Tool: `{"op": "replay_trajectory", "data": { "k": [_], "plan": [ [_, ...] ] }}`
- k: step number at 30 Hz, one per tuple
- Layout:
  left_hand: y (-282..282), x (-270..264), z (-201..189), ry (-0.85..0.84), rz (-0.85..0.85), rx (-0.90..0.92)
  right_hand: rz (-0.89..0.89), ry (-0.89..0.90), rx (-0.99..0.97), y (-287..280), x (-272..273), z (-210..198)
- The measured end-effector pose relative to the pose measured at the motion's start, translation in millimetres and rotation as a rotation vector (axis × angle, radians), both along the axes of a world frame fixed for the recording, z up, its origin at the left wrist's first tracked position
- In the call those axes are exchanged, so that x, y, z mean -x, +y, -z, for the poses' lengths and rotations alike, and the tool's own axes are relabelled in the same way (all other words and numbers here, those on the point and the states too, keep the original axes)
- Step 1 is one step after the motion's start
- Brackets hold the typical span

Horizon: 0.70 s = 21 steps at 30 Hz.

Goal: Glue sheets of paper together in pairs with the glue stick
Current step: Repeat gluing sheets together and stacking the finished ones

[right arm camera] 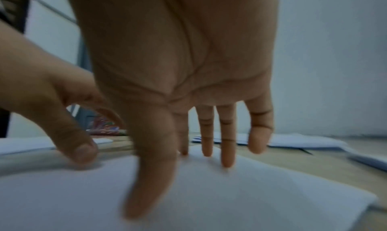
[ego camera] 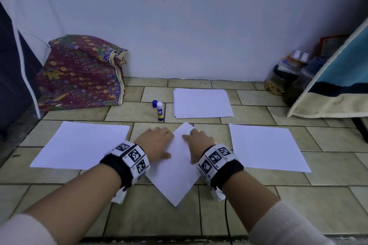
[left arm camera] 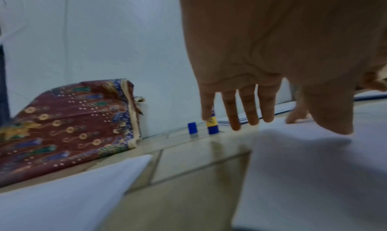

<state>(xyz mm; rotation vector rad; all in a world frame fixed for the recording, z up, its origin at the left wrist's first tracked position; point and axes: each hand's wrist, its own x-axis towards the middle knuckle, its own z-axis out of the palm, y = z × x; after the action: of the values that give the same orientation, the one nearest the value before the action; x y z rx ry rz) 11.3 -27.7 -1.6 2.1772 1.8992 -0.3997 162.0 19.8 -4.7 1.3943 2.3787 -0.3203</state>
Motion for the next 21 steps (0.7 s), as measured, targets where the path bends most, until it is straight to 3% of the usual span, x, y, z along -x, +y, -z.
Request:
{"op": "replay_trajectory", "data": {
  "k": [6, 10, 14, 18, 21],
  "plan": [
    [-11, -18, -1, 0.009, -0.034, -0.016, 0.169, 0.01, 0.001, -17, 23, 9],
    [-14, -10, 4, -0.03, -0.115, -0.034, 0.058, 0.062, 0.023, -23, 30, 9],
    [-14, -3, 16, -0.084, -0.238, 0.097, -0.024, 0.08, 0.048, -21, 36, 6],
    [-15, -1, 17, -0.07, -0.208, 0.134, -0.203, 0.101, 0.222, -16, 41, -5],
    [-17, 2, 21, -0.017, -0.194, 0.124, -0.163, 0.036, 0.203, -2, 31, -7]
  ]
}}
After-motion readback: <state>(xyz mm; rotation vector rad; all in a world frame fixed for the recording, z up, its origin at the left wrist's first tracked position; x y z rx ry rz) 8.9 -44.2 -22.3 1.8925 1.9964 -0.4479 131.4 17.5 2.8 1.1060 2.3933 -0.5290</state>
